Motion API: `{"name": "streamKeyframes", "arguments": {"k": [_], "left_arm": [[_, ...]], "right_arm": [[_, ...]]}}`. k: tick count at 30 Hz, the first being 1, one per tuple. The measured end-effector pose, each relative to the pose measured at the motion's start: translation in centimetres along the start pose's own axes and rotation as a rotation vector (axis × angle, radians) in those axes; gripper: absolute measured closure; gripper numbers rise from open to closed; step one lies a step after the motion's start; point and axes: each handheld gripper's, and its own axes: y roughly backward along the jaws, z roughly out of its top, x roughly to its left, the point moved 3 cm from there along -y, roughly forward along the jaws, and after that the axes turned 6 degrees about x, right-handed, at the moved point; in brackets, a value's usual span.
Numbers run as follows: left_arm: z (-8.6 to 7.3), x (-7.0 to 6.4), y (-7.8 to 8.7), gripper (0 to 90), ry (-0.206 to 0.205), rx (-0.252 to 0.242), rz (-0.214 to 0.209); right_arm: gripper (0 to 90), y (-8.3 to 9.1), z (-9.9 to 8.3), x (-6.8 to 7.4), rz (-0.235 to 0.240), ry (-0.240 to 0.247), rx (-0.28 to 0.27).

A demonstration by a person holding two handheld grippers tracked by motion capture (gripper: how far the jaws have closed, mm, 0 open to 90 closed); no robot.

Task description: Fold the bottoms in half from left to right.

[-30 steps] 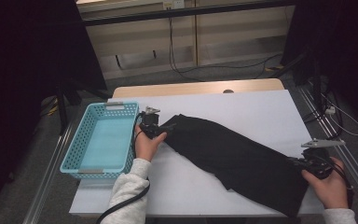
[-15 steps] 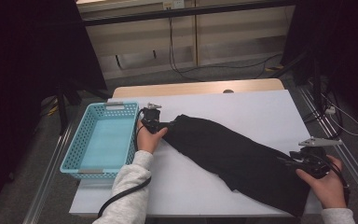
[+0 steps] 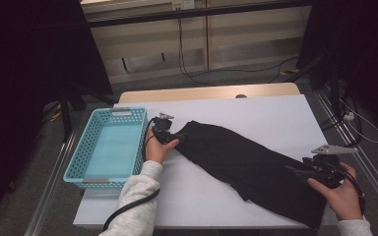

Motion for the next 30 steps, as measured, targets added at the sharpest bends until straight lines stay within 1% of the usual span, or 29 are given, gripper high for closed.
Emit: {"name": "streamKeyframes", "arguments": {"k": [2,3,4,5,6,7,8,10,11,12,13,14,16,17,18,19,20,23,24,25,26,27,28,29,30], "left_arm": [[0.0,-0.2,0.1,12.2,-0.007,0.017,0.01],[0.0,-0.2,0.1,12.2,-0.001,0.022,0.011],[0.0,-0.2,0.2,15.6,0.005,0.031,0.01],[0.1,-0.3,0.2,16.7,0.011,0.033,0.009],[0.1,-0.3,0.4,19.4,0.005,0.044,0.006],[0.1,-0.3,0.5,19.4,0.005,0.051,0.007],[0.1,-0.4,0.7,25.4,0.019,0.06,-0.001],[0.1,-0.4,0.7,29.2,0.015,0.065,0.001],[0.1,-0.5,0.8,29.2,0.015,0.068,0.001],[0.2,-0.6,0.9,34.6,0.02,0.082,-0.008],[0.2,-0.7,1.0,36.7,0.024,0.087,-0.013],[0.2,-0.7,1.0,38.2,0.024,0.087,-0.013],[0.4,-0.9,1.0,39.5,0.038,0.096,-0.012],[0.5,-1.1,1.1,43.9,0.036,0.122,-0.025],[0.5,-1.1,1.1,47.4,0.036,0.122,-0.025],[0.5,-1.2,1.2,47.4,0.04,0.131,-0.03],[0.5,-1.3,1.2,52.3,0.036,0.137,-0.038],[0.5,-1.4,1.2,54.3,0.032,0.133,-0.043],[0.5,-1.4,1.3,54.3,0.024,0.136,-0.047],[0.5,-1.5,1.3,55.7,0.024,0.14,-0.056],[0.5,-1.6,1.4,62.0,0.031,0.143,-0.078],[0.5,-1.6,1.4,65.8,0.031,0.143,-0.078],[0.4,-1.6,1.4,69.3,0.044,0.147,-0.106],[0.4,-1.6,1.4,70.9,0.044,0.147,-0.106],[0.3,-1.6,1.4,70.9,0.049,0.146,-0.114]], "right_arm": [[25.2,0.0,0.0,0.1,0.002,0.004,-0.001],[25.2,0.0,0.0,0.1,0.002,0.004,-0.001],[25.1,-0.1,0.0,0.1,0.005,0.002,0.0],[25.1,-0.1,0.0,0.1,0.004,0.002,0.0],[25.1,-0.1,0.0,0.1,0.004,0.0,0.0],[25.1,-0.1,0.0,0.1,0.004,0.0,0.0],[25.1,-0.1,0.0,0.1,0.005,-0.001,0.001],[25.1,0.0,0.0,0.1,0.005,-0.002,-0.001],[25.1,0.0,0.0,0.1,0.004,-0.003,-0.002],[25.0,0.0,0.0,0.0,0.006,-0.001,-0.008],[25.0,0.1,0.1,0.0,0.005,-0.001,-0.009],[25.0,0.1,0.1,0.0,0.005,-0.001,-0.009],[25.0,0.1,0.1,0.1,0.006,0.0,-0.007],[25.0,0.0,0.1,0.1,0.007,0.001,-0.002],[25.0,0.0,0.1,0.1,0.007,0.001,-0.002],[25.0,0.0,0.1,0.2,0.007,0.003,-0.003],[25.0,0.0,0.1,0.2,0.008,0.001,-0.005],[25.0,0.0,0.1,0.2,0.008,-0.001,-0.003],[25.0,0.0,0.1,0.2,0.007,-0.001,-0.003],[25.0,0.0,0.1,0.2,0.009,0.0,-0.003],[25.0,0.0,0.1,0.2,0.008,0.004,-0.001],[25.0,0.0,0.1,0.2,0.008,0.004,-0.001],[25.0,0.0,0.1,0.2,0.008,0.002,-0.001],[25.0,0.0,0.1,0.2,0.008,0.002,-0.001],[25.0,-0.1,0.2,0.2,0.009,0.006,-0.003]]}}
